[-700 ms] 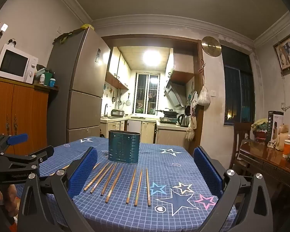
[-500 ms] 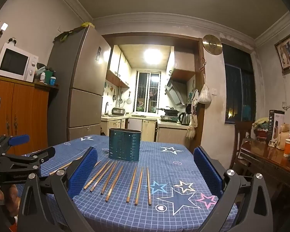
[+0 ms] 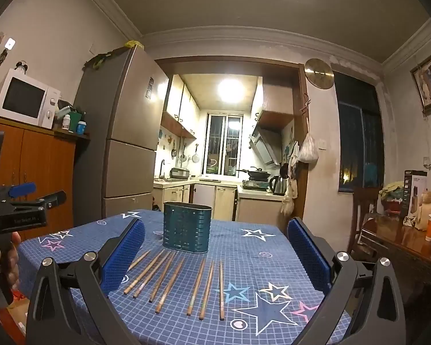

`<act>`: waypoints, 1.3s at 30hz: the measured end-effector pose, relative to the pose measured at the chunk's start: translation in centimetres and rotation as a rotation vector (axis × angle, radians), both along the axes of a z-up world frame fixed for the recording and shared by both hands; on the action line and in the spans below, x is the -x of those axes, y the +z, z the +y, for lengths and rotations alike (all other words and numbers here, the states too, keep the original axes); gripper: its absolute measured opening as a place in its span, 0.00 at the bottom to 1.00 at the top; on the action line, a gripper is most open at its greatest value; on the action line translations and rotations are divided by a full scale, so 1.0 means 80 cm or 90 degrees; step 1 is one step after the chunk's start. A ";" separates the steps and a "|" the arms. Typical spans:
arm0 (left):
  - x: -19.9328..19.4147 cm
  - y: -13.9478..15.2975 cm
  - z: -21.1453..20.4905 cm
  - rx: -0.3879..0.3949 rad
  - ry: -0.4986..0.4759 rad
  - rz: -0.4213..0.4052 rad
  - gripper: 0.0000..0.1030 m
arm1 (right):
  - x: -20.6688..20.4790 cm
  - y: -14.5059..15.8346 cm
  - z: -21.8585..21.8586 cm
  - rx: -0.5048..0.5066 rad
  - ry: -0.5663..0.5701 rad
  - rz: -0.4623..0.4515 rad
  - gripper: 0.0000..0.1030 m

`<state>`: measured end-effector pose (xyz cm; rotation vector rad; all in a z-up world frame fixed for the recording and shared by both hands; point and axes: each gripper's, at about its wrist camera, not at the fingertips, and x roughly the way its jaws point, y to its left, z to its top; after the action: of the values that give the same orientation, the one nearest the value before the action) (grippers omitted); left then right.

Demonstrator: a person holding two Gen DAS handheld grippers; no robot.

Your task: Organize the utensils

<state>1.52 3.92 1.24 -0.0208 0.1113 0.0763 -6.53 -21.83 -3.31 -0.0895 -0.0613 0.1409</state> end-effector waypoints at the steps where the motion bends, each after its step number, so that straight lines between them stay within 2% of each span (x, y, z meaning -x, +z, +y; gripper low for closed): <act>1: -0.001 -0.002 0.000 -0.001 -0.002 0.000 0.95 | -0.001 -0.001 0.001 0.000 0.001 0.002 0.97; 6: -0.013 -0.007 -0.002 -0.029 -0.006 0.030 0.95 | -0.006 -0.005 0.005 -0.001 -0.001 0.011 0.97; 16: -0.027 -0.014 -0.007 -0.027 -0.026 0.060 0.95 | -0.016 -0.010 0.009 0.000 -0.001 0.023 0.97; 39: -0.031 -0.024 -0.014 -0.036 -0.041 0.069 0.95 | -0.029 -0.018 0.018 -0.007 0.011 0.039 0.97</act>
<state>3.97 2.82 -0.69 0.0437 0.2178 0.0159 -4.18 -20.36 -4.78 -0.0732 -0.0024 0.1601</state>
